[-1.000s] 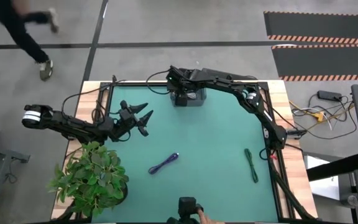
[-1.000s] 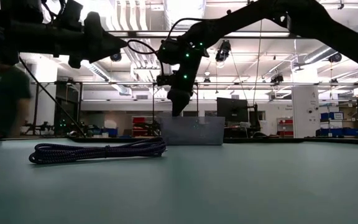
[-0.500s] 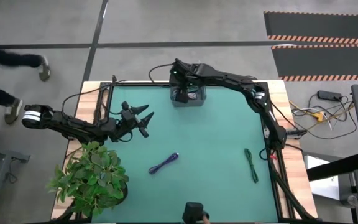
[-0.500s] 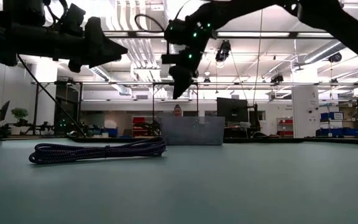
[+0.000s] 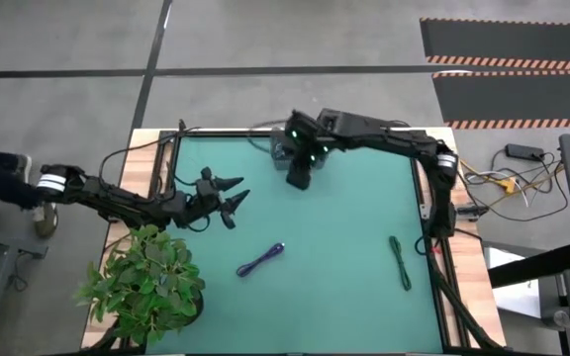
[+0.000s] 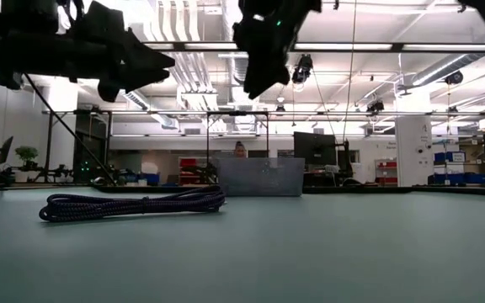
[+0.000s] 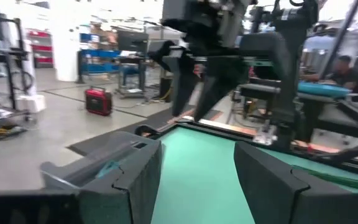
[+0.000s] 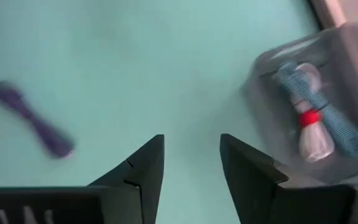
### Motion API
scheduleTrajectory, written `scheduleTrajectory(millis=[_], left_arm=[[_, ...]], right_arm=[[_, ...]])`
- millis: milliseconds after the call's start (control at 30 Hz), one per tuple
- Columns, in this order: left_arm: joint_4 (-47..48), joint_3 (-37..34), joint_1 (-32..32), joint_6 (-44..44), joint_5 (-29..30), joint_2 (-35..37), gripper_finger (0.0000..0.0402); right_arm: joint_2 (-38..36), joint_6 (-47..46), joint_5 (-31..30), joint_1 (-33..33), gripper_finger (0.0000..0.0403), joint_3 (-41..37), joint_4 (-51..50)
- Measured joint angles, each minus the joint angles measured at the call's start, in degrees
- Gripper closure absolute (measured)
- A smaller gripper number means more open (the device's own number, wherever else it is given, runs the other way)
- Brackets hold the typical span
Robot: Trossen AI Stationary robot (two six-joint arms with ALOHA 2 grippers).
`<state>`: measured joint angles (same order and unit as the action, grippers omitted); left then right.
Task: Pick and place USB-C Cables
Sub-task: Put the violet charger cable into the black container
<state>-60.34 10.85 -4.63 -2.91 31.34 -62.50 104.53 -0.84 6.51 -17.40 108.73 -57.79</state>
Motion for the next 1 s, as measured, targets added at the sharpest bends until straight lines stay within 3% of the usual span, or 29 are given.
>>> scheduleTrajectory(millis=[300, 567, 767, 1000], left_arm=[[0.0, 0.0, -3.8, -3.1, -1.9, -0.1, 0.0214], [0.0, 0.0, -7.7, -5.9, -3.3, -0.1, 0.0214], [0.2, 0.1, -9.7, -8.7, -3.3, -0.1, 0.0214], [0.9, 1.7, -10.2, -11.5, -3.3, -0.1, 0.0214]], right_arm=[[-13.9, -10.7, -1.1, 11.2, 0.0278, -19.8, 10.8], [-25.2, -16.2, -9.7, 20.8, 0.0283, -40.1, 26.3], [-29.5, -14.0, -12.6, 25.8, 0.0298, -56.1, 50.7], [-30.0, 0.9, -13.0, 24.3, 0.0323, -68.2, 78.4]])
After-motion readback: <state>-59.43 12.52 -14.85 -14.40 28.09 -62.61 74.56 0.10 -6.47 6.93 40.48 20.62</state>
